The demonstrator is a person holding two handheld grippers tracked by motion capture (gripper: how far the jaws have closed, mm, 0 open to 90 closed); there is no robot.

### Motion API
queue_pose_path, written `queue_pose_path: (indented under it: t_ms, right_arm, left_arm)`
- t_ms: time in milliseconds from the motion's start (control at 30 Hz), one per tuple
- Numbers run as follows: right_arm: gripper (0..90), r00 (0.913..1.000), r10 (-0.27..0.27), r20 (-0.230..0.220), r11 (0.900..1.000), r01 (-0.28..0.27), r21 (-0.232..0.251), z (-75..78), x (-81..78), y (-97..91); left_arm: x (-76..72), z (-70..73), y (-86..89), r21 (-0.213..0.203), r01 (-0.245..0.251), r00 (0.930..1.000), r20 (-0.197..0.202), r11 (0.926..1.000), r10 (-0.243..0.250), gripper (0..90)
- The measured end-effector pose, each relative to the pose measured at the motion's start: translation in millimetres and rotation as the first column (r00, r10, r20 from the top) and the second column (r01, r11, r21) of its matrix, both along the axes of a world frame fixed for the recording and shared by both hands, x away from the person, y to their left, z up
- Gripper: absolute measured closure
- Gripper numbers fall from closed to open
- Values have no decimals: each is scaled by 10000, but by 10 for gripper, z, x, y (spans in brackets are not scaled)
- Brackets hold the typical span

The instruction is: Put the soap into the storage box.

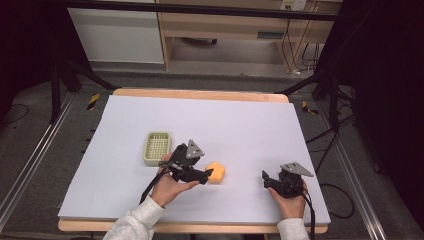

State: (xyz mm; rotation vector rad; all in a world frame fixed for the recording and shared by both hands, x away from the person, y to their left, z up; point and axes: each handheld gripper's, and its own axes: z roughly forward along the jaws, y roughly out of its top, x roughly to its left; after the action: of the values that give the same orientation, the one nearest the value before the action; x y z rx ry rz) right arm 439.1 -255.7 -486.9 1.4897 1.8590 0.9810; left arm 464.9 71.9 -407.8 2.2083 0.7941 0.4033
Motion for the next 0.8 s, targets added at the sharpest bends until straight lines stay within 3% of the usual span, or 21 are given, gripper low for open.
queue_pose_path:
  t_ms: [533,667,800]
  right_arm:
    - [244,10000,47,-66,10000,-47,-27,-5,9,0]
    - [243,9999,75,-77,10000,-75,-46,-6,10,-2]
    - [242,9998,131,-159,9999,-132,-56,-6,14,2]
  left_arm:
    - [59,-38,-145,379,302,9992,-270,9988,-292,234]
    - [84,-91,-223,716,422,9982,-465,9965,-389,227]
    - [100,-129,-273,798,510,9972,-581,9955,-464,220]
